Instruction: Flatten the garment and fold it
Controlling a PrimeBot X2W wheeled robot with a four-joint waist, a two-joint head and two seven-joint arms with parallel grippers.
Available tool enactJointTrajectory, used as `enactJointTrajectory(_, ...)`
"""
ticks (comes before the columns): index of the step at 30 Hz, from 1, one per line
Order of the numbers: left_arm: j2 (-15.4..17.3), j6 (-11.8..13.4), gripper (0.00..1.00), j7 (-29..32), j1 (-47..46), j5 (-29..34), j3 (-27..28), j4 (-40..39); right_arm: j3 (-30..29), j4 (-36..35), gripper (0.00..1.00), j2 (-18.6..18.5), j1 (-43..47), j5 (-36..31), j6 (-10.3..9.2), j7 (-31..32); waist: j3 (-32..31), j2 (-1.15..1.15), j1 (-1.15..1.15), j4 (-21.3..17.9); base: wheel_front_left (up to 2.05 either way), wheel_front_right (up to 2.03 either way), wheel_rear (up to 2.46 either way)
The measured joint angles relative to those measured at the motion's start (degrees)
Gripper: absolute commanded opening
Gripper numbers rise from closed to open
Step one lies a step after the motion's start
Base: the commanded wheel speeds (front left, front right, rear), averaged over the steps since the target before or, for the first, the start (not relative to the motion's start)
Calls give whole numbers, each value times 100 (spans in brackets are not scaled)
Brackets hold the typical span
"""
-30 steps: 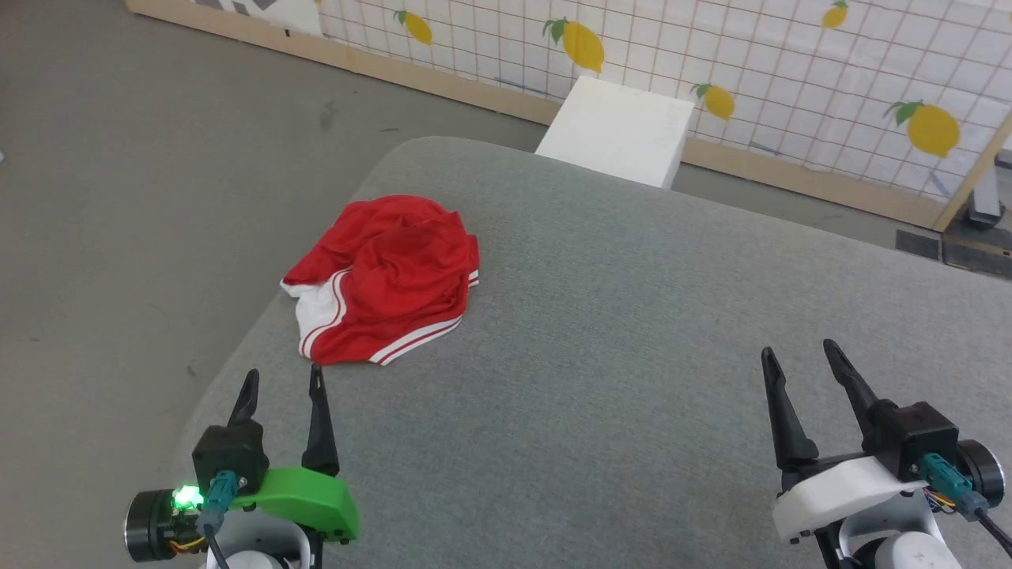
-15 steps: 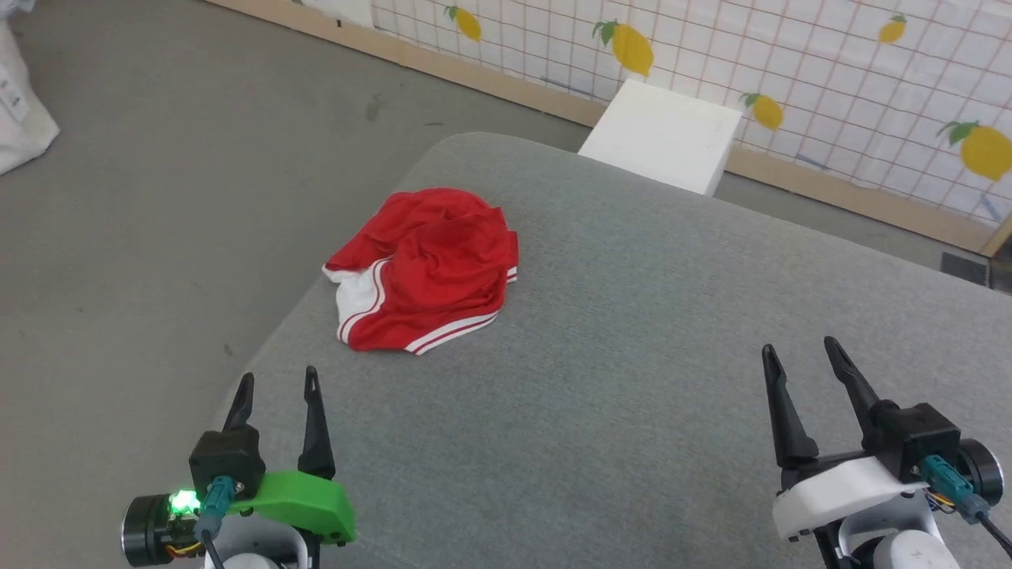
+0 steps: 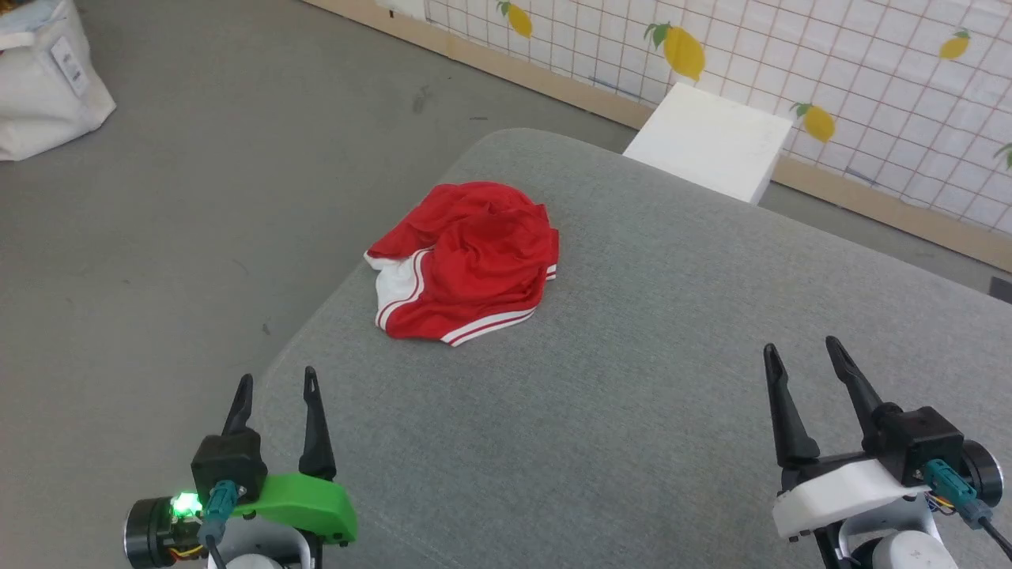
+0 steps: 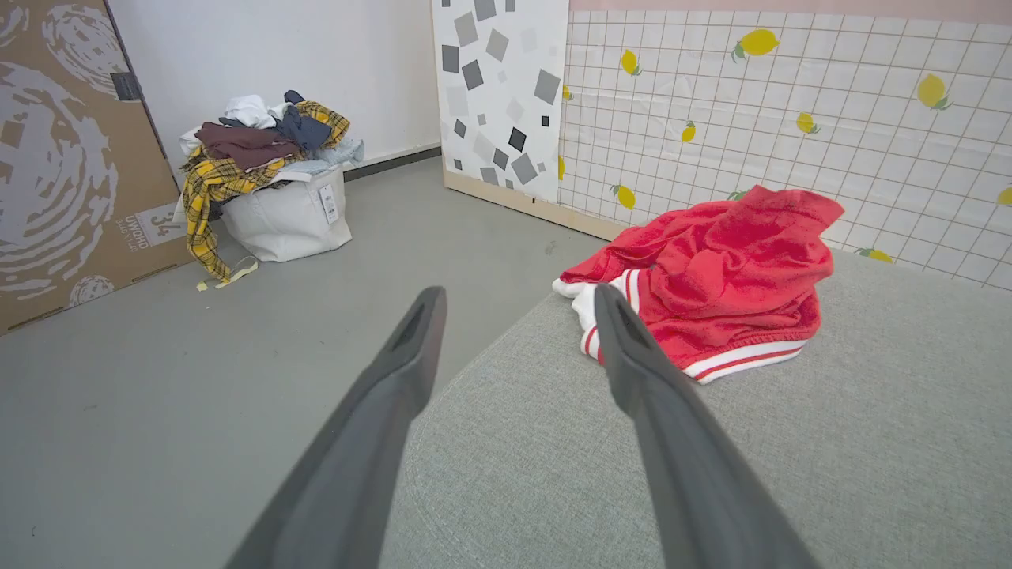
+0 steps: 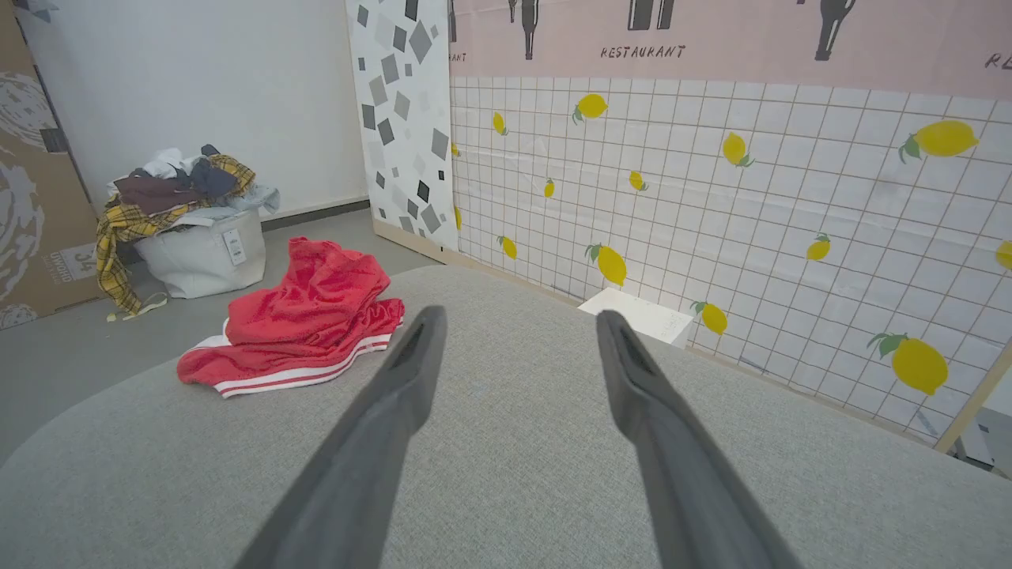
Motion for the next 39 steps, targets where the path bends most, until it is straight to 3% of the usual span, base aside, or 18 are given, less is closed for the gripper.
enactJointTrajectory(12,18,37,100,-136,-35,-156,-93,92,-48,90,100,2,-70,43,-1,-143,4,0,0,344,0,0,0)
enactJointTrajectory(20,42,-616,100,209,-1328,-355,-517,545,-136,-56,100,9,-262,-102,-1,-101,262,0,0,449,0,0,0)
enactJointTrajectory(29,8,-1322,100,1616,-3857,-1189,-643,2054,56,-434,100,12,-740,-449,0,151,1001,0,0,209,0,0,0)
enactJointTrajectory(39,615,-1477,100,3791,-5132,-2604,-613,2856,192,-601,100,12,-1230,-561,-1,165,2015,0,1,-532,0,0,0)
